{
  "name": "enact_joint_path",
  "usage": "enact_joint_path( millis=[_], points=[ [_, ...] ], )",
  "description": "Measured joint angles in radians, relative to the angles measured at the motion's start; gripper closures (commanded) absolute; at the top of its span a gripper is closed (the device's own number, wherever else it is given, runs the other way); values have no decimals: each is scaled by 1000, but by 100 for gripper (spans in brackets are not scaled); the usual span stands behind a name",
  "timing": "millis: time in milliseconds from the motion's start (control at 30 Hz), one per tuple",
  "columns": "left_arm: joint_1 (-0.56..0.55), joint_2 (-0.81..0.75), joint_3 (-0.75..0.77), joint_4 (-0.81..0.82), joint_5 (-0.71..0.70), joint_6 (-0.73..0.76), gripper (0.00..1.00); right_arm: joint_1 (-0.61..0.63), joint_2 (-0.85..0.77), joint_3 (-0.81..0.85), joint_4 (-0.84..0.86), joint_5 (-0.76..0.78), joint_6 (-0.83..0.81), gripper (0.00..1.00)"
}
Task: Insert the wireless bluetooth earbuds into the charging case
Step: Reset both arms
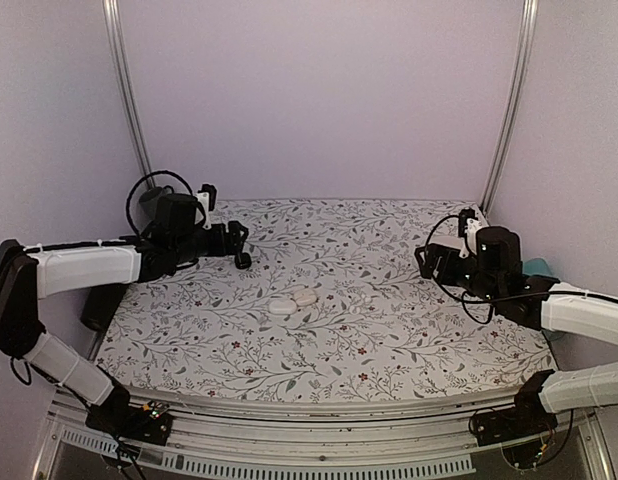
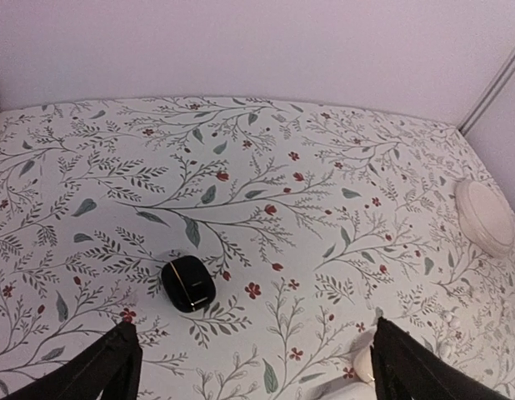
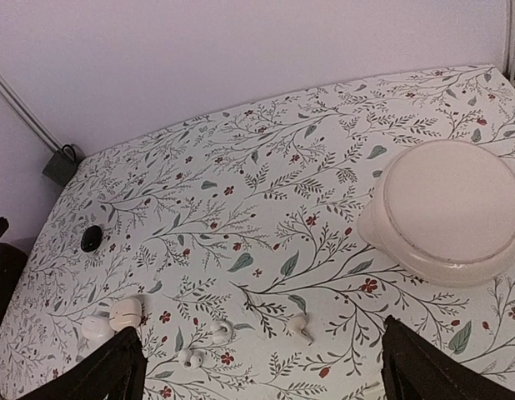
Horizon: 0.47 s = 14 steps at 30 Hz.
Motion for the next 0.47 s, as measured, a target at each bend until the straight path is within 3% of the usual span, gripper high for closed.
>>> enact_joint_path(
  millis=[200, 467],
  points=[
    [-75, -120, -146, 68, 0, -1, 4, 0, -2, 29, -21, 49, -8, 1],
    [-76, -238, -217, 100, 3, 11, 4, 0, 1, 64, -29, 107, -10, 1]
  ],
)
